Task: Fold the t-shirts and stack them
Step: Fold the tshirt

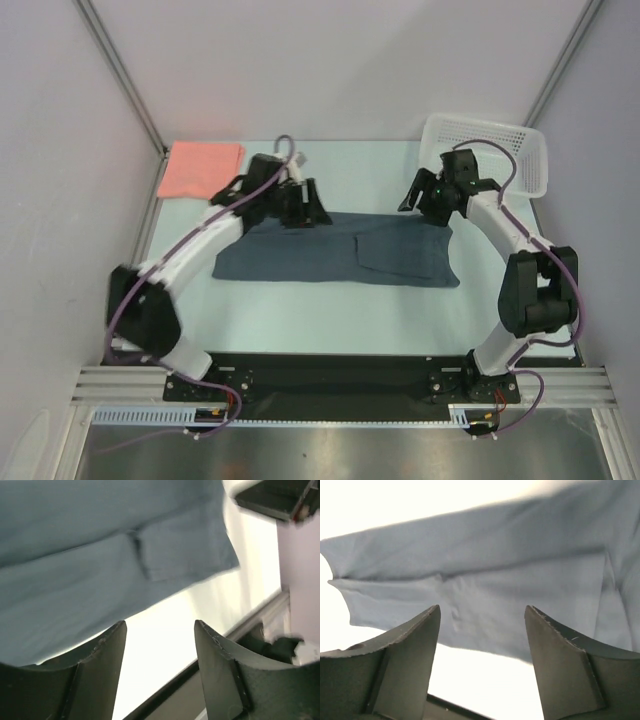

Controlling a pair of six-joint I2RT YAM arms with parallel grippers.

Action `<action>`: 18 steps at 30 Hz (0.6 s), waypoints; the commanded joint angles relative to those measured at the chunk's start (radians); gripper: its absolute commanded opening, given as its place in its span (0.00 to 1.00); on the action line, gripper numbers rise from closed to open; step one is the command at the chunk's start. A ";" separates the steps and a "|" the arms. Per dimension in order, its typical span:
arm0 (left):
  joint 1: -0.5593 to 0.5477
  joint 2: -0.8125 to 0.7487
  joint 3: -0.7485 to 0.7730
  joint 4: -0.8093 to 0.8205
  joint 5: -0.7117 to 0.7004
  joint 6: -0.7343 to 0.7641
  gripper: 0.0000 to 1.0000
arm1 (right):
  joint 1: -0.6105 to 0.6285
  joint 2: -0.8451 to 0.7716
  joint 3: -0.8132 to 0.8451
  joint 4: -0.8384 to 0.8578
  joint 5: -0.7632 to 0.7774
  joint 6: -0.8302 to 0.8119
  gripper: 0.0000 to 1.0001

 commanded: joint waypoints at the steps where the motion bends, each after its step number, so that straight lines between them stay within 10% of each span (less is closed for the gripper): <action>1: 0.105 -0.277 -0.234 -0.162 -0.303 -0.046 0.62 | 0.033 -0.036 -0.014 -0.184 0.168 0.098 0.75; 8: 0.418 -0.522 -0.608 -0.072 -0.344 -0.267 0.56 | 0.114 -0.079 -0.050 -0.092 0.063 0.288 0.81; 18: 0.668 -0.305 -0.651 0.034 -0.334 -0.188 0.60 | 0.037 -0.228 -0.250 -0.101 0.017 0.279 0.82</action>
